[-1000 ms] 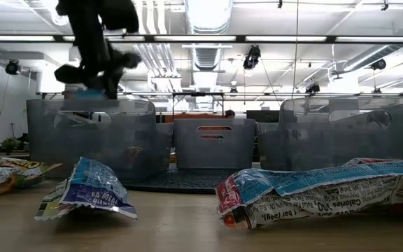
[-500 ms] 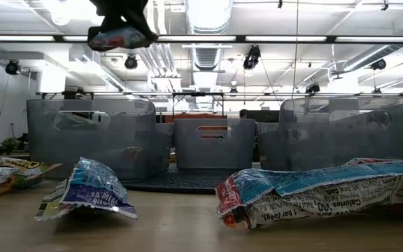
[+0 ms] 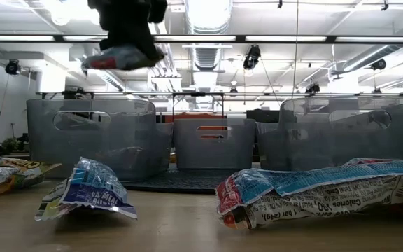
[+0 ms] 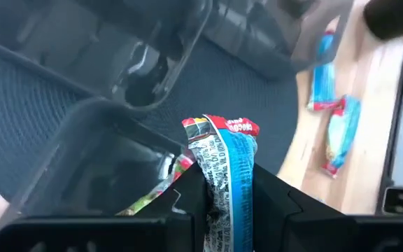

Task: Pick and place Granola Bars by type
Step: Put the red granola bar into the bottom left black bin

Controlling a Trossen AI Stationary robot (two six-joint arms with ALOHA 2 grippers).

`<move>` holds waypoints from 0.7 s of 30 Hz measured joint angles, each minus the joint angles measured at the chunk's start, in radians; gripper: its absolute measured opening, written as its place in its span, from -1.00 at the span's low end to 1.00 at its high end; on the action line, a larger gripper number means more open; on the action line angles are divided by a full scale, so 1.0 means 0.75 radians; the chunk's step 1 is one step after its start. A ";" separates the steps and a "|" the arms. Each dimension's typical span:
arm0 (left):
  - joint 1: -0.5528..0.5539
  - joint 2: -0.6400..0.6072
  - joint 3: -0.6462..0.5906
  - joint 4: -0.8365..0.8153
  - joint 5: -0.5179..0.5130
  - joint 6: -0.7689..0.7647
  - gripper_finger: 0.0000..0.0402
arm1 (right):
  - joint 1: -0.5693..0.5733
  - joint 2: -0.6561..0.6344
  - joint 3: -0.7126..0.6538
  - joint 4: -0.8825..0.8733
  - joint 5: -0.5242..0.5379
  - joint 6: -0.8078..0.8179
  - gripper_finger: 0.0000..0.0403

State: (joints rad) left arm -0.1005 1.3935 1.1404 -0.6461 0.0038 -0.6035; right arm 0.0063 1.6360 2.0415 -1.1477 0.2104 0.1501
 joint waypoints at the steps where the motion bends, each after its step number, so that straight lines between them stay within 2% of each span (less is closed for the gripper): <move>1: 0.000 0.014 0.000 0.000 0.021 0.005 -0.69 | 0.000 0.000 0.000 0.000 0.000 0.000 -0.96; 13: 0.001 0.110 0.000 -0.043 0.085 -0.038 -0.67 | 0.000 0.000 0.000 -0.002 0.000 0.005 -0.96; 21: 0.001 0.084 0.000 -0.083 0.094 -0.037 -0.35 | 0.000 0.000 0.000 -0.004 0.000 0.005 -0.96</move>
State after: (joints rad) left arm -0.1001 1.4565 1.1404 -0.7085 0.0740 -0.6315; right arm 0.0063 1.6360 2.0415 -1.1503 0.2103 0.1539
